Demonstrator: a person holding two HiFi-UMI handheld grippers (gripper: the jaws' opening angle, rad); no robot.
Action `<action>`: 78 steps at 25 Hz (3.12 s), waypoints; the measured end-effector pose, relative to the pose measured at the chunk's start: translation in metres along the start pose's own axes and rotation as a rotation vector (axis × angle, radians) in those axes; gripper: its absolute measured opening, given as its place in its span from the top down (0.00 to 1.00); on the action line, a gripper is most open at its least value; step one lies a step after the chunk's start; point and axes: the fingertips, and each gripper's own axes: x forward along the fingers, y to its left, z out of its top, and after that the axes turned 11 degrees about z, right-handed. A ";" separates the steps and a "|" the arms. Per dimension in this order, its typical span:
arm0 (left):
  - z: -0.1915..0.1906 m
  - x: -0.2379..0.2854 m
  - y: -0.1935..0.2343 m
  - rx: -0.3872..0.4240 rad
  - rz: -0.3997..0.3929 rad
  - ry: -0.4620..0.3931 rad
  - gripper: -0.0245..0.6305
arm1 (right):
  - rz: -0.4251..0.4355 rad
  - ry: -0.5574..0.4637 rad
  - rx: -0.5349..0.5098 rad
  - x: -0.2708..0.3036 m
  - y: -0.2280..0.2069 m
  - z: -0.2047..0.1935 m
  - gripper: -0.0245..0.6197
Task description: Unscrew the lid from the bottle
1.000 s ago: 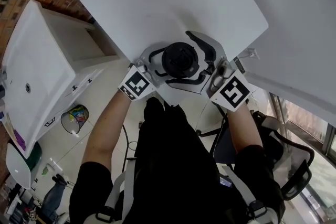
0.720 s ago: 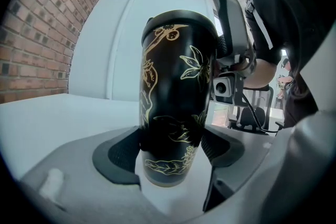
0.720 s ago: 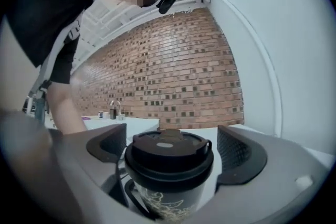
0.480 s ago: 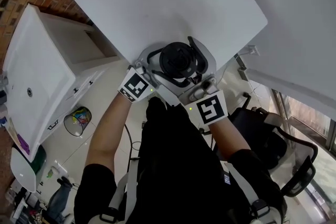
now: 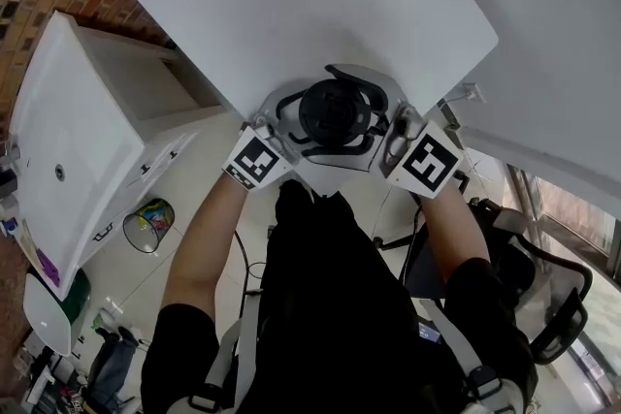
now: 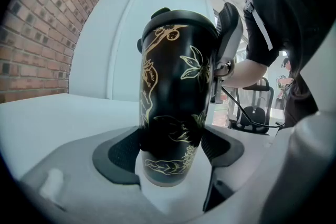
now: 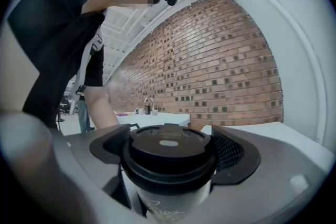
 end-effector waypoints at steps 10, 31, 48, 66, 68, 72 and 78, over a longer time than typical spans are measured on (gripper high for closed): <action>-0.001 0.000 0.001 -0.005 0.000 0.003 0.40 | -0.265 -0.180 0.006 -0.016 -0.011 0.027 0.17; -0.001 0.002 0.001 -0.005 0.001 0.005 0.40 | -0.285 -0.033 -0.033 0.004 -0.014 0.000 0.20; -0.002 0.001 0.001 -0.011 -0.003 0.008 0.40 | -0.032 -0.090 -0.029 0.001 -0.006 0.031 0.20; 0.000 -0.007 0.008 0.015 0.080 0.044 0.38 | -0.177 -0.159 0.052 -0.056 -0.012 0.040 0.20; 0.000 -0.015 0.012 -0.009 0.116 0.029 0.39 | -0.175 -0.160 0.041 -0.055 -0.012 0.042 0.20; -0.003 -0.034 0.019 -0.062 0.178 0.029 0.39 | -0.174 -0.158 0.032 -0.052 -0.008 0.049 0.20; 0.013 -0.066 0.020 -0.118 0.252 -0.004 0.39 | -0.173 -0.158 -0.014 -0.059 0.009 0.051 0.20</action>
